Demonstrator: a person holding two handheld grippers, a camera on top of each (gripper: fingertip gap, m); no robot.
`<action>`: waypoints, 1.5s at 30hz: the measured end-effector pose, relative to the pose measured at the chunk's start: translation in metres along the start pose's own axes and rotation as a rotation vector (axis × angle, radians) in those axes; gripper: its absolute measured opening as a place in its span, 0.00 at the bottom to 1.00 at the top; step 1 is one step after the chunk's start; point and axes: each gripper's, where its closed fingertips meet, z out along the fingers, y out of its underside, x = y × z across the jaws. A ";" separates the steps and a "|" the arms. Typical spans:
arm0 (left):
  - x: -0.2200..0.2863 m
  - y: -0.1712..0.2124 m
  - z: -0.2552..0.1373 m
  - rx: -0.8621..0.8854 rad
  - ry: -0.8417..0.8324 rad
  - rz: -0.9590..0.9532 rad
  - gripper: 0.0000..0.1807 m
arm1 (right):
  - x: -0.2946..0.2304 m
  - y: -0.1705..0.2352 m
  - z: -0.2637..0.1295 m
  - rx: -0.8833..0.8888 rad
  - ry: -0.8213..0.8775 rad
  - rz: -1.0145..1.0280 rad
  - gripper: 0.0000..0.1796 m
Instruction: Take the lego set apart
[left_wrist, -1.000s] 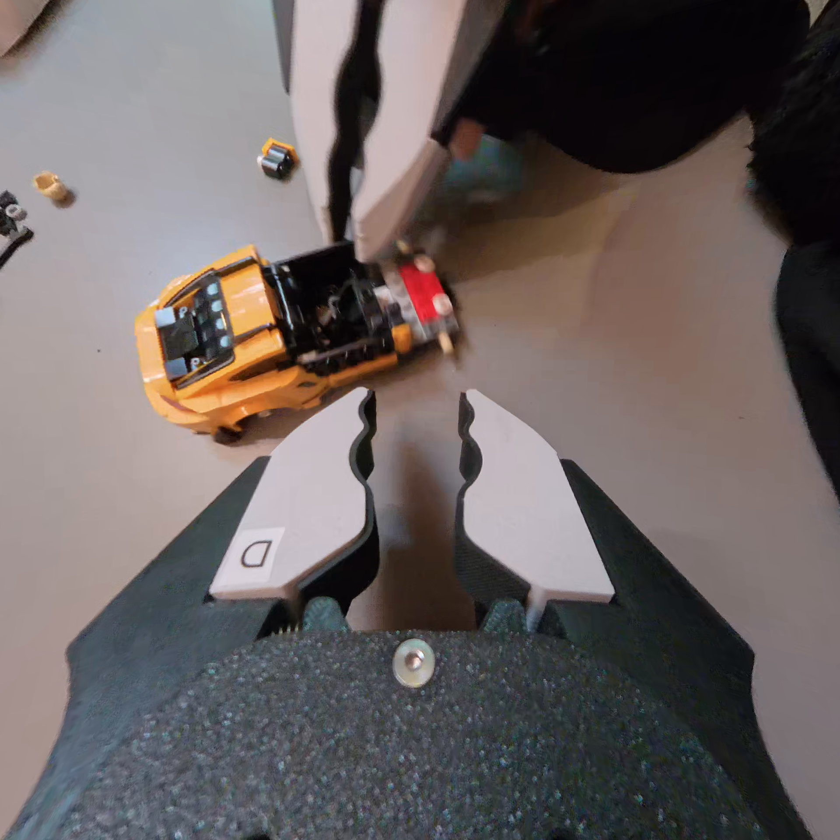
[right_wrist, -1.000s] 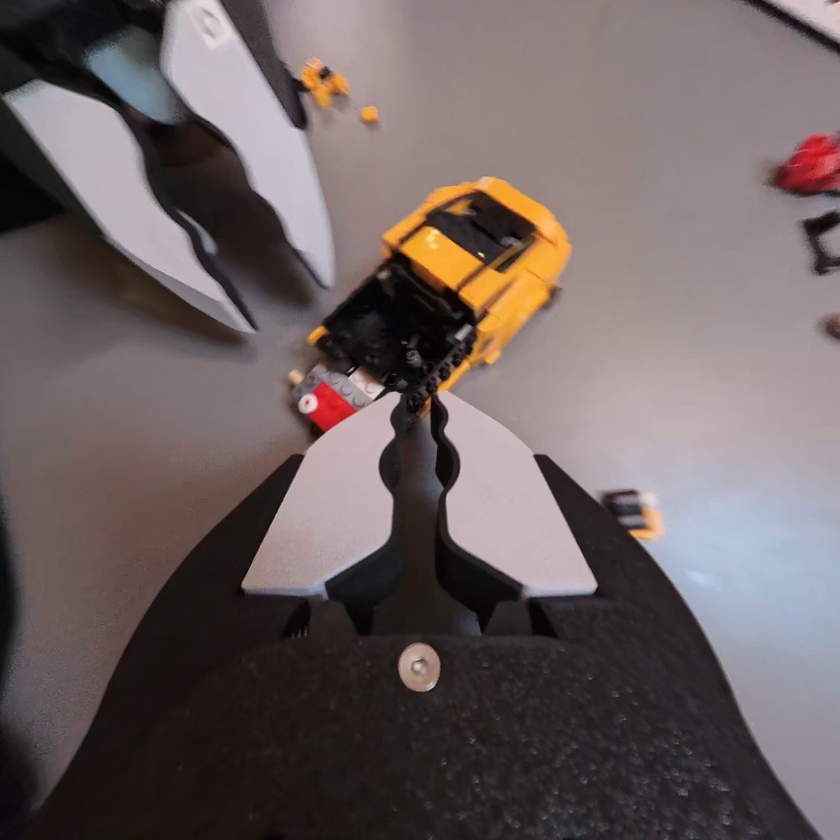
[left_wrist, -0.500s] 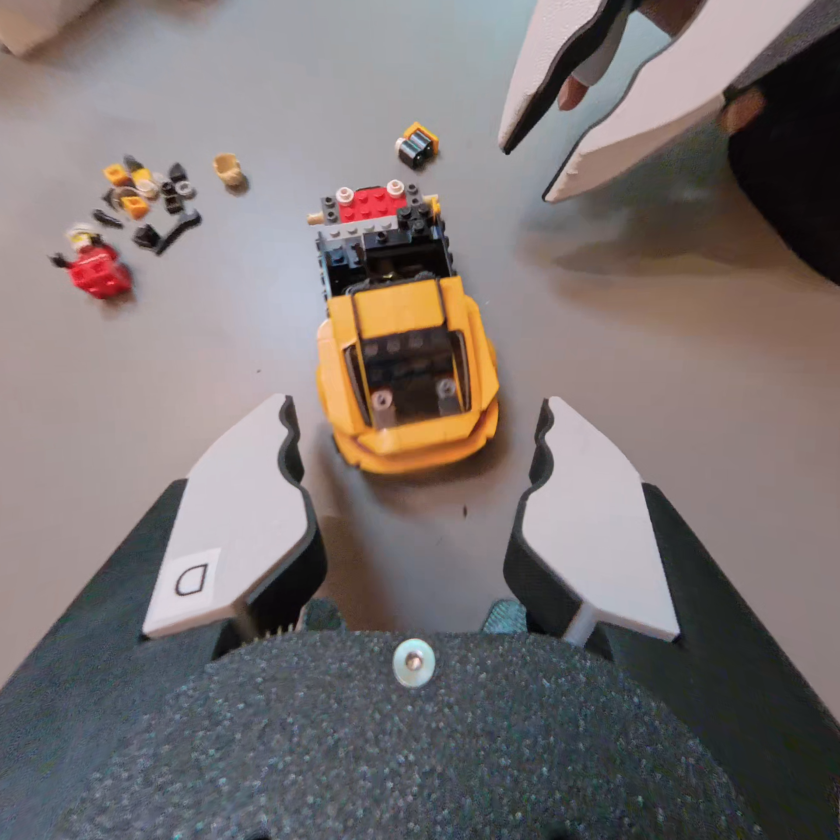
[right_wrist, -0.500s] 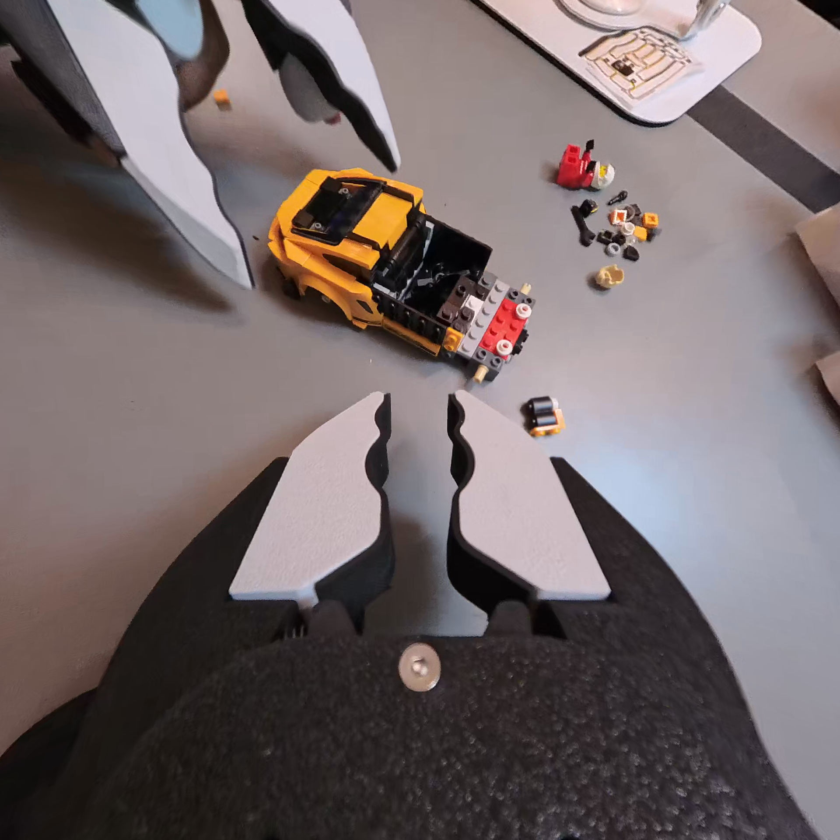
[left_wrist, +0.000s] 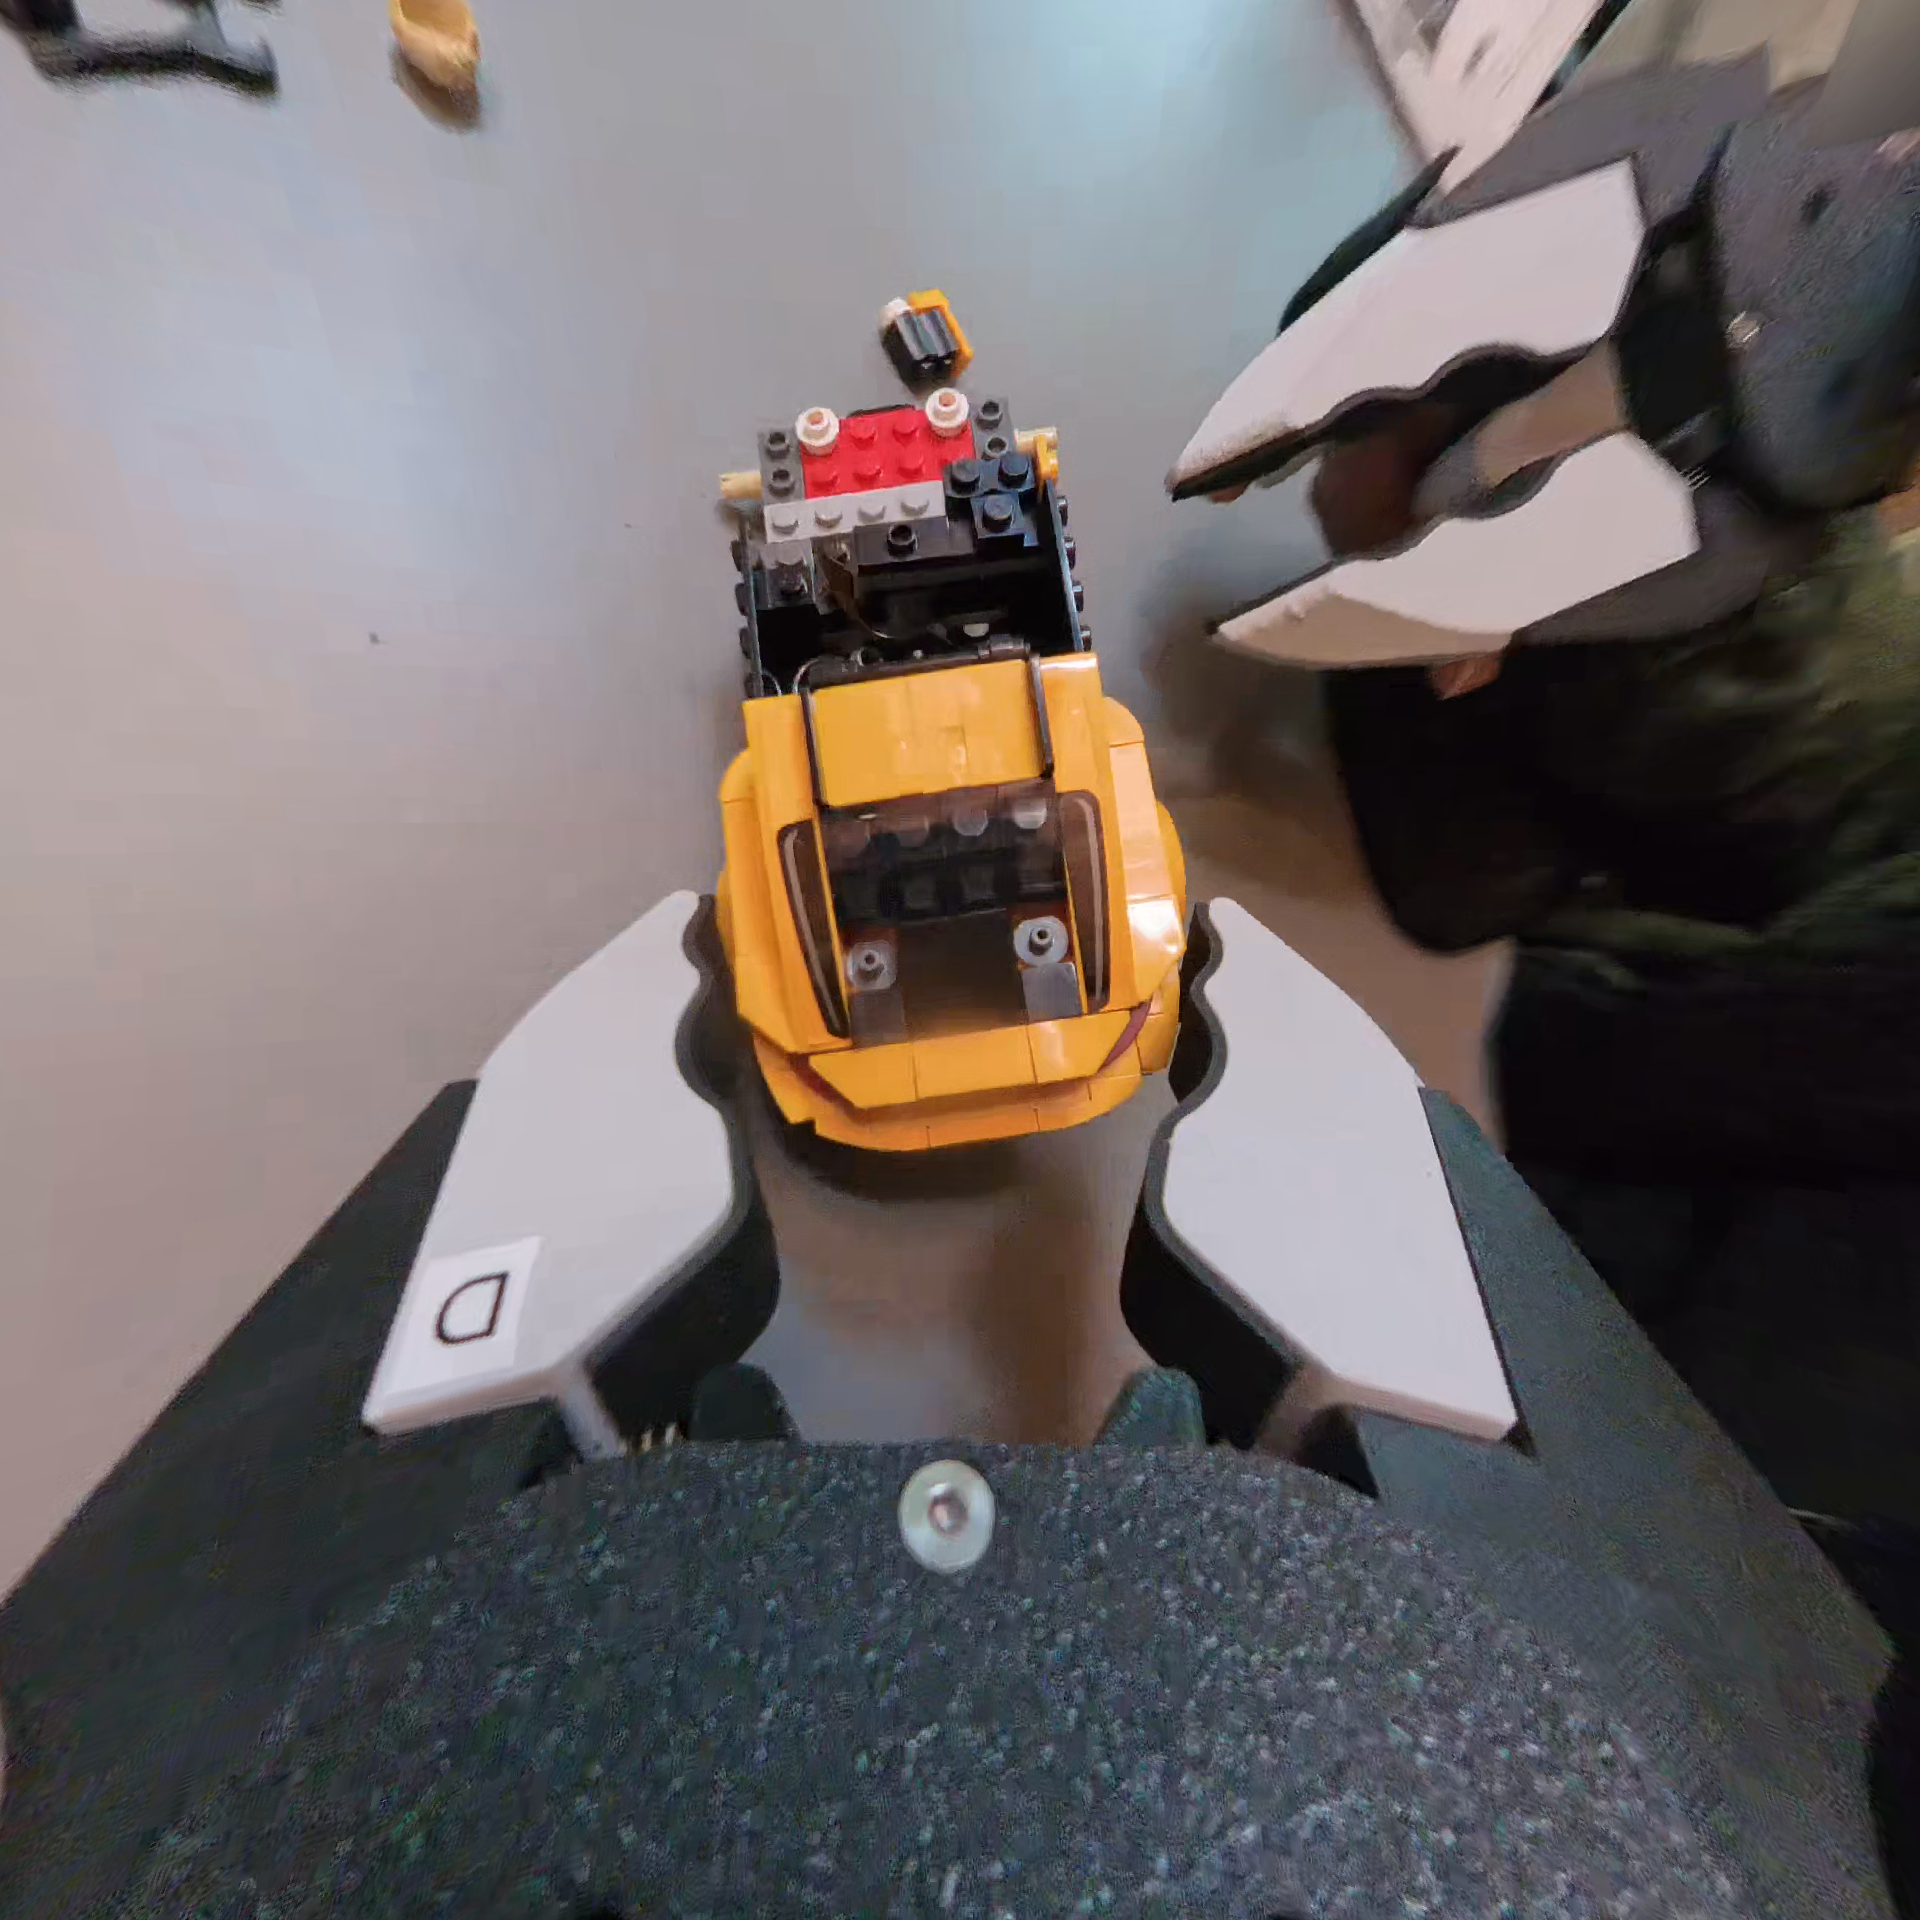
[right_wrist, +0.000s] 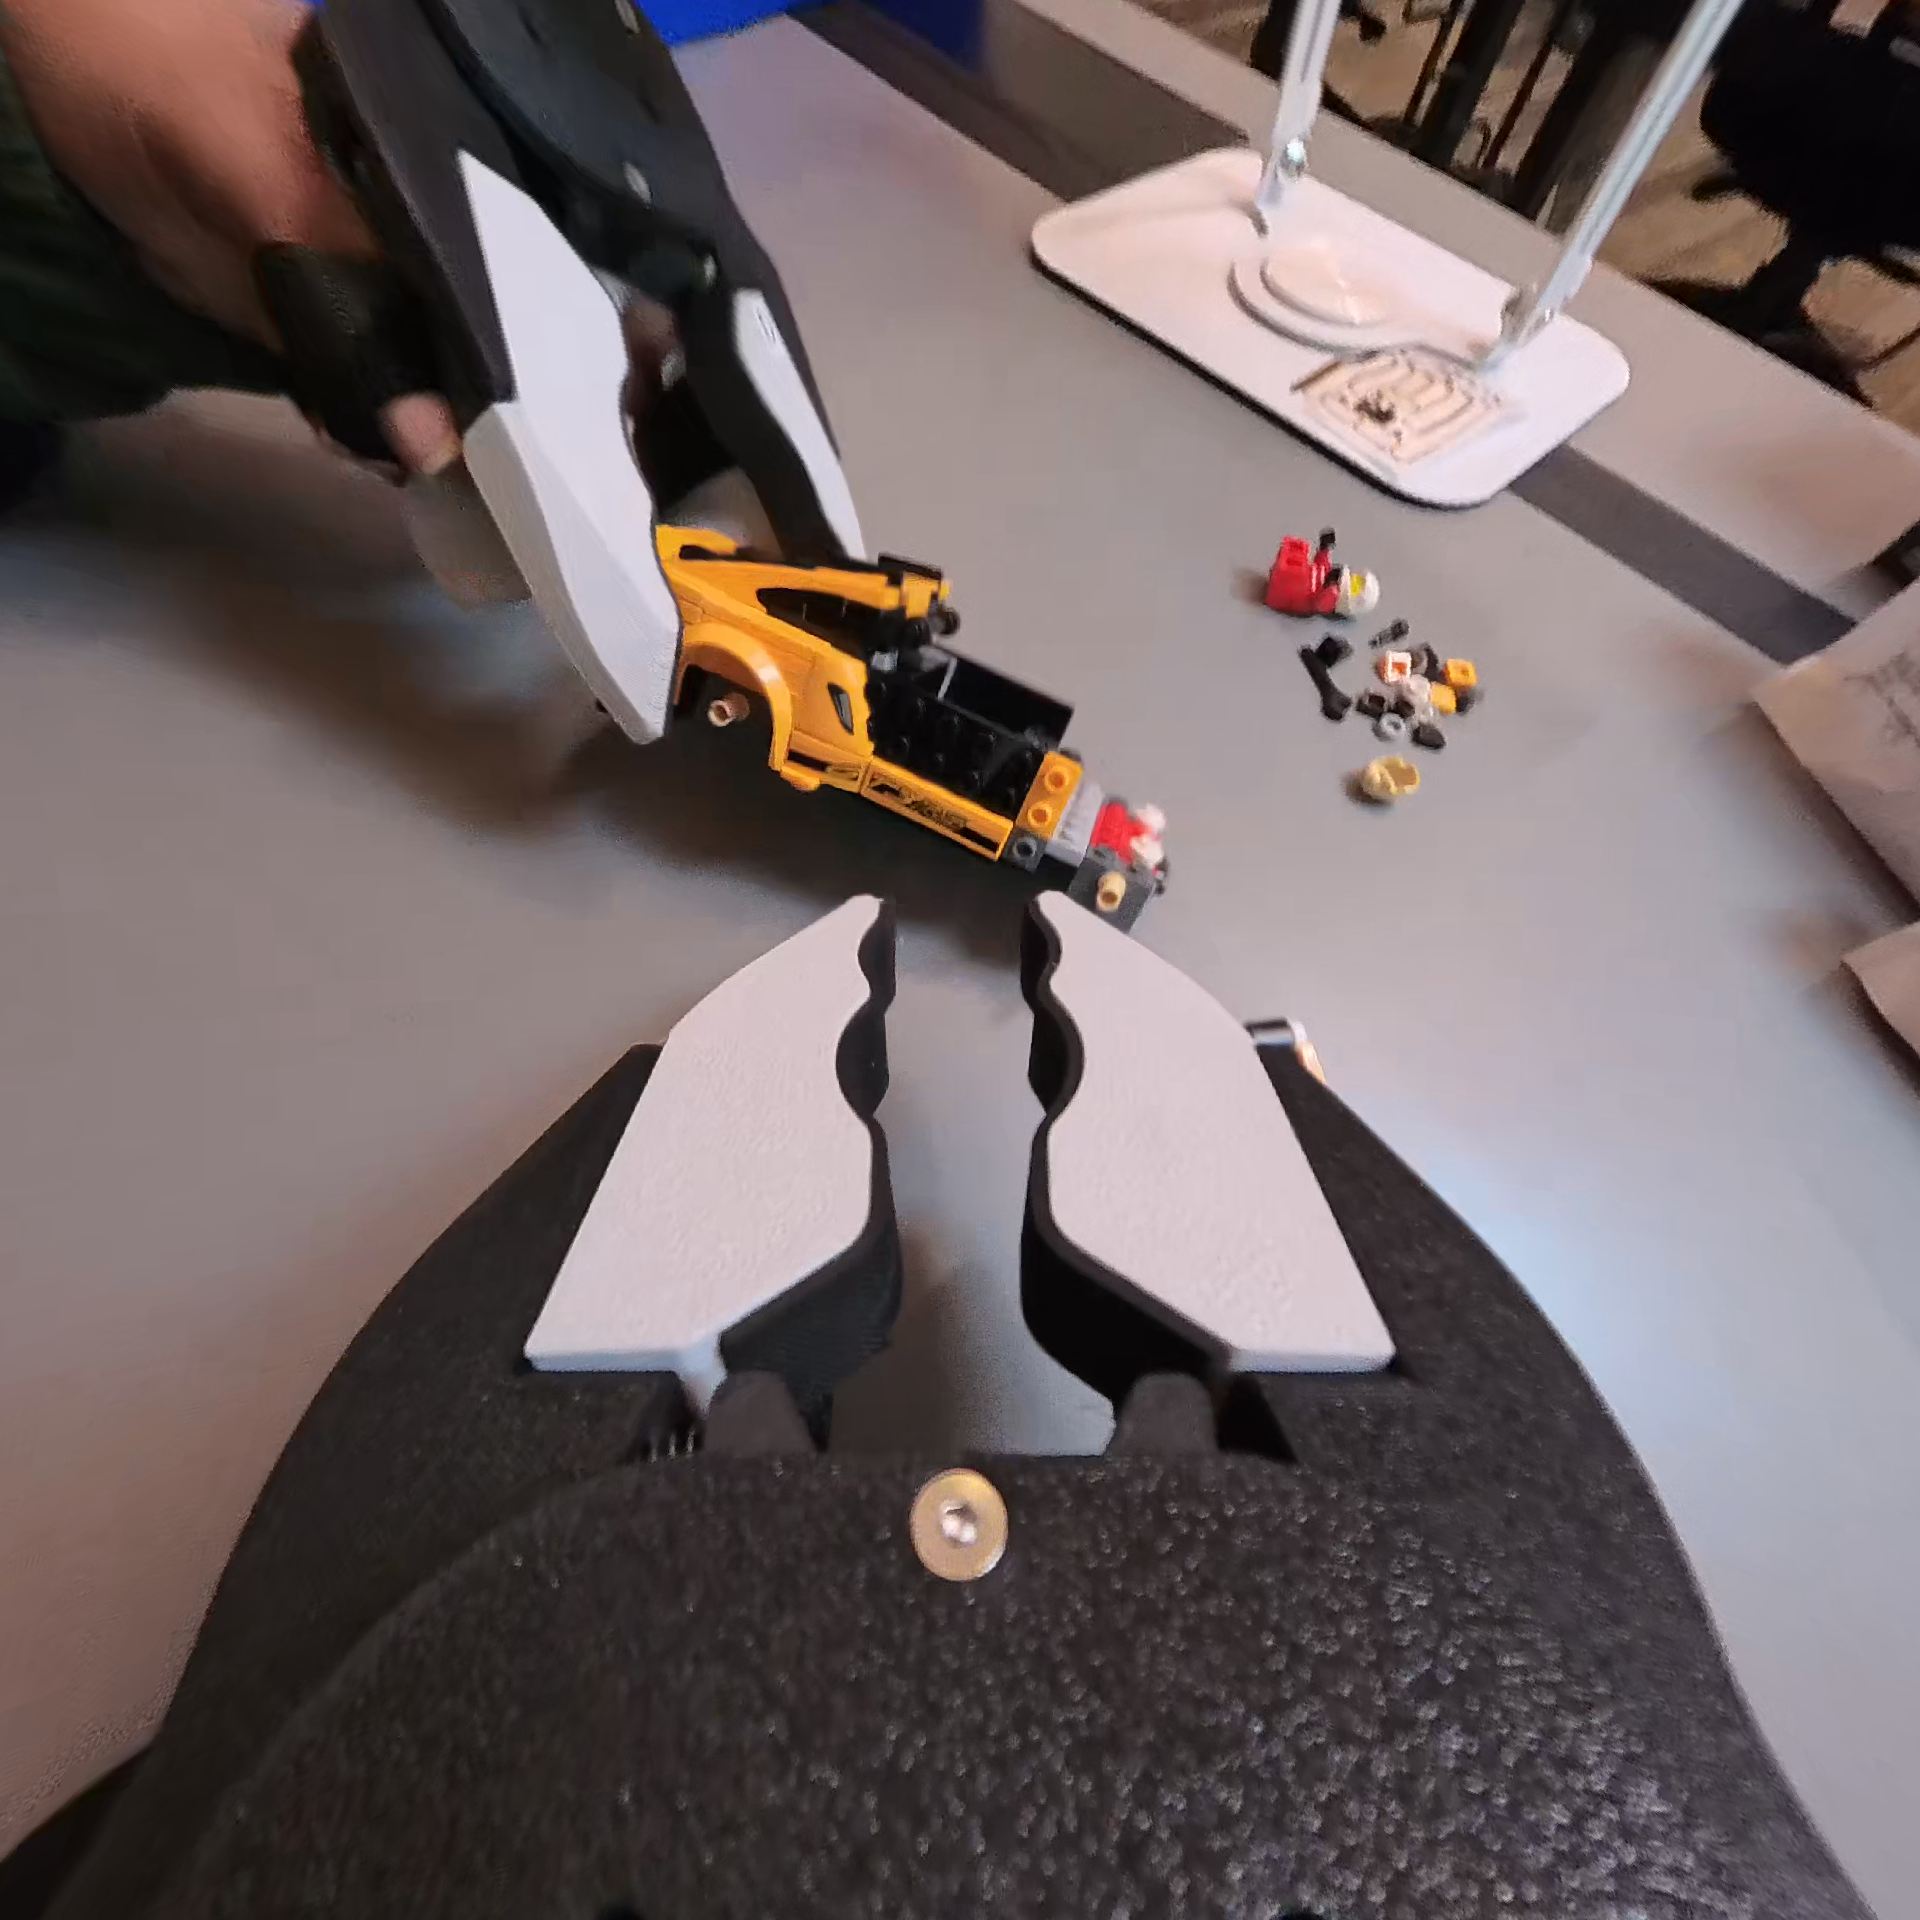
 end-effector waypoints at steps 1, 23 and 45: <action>0.005 0.002 -0.001 0.010 0.046 -0.042 0.46 | -0.003 -0.004 0.001 0.017 -0.001 -0.027 0.13; 0.027 0.017 -0.012 -0.042 0.318 -0.232 0.45 | -0.038 -0.015 0.023 -0.043 -0.006 -1.143 0.06; 0.029 0.021 -0.002 -0.048 0.228 -0.068 0.44 | -0.063 -0.011 -0.004 -0.134 -0.232 -0.983 0.02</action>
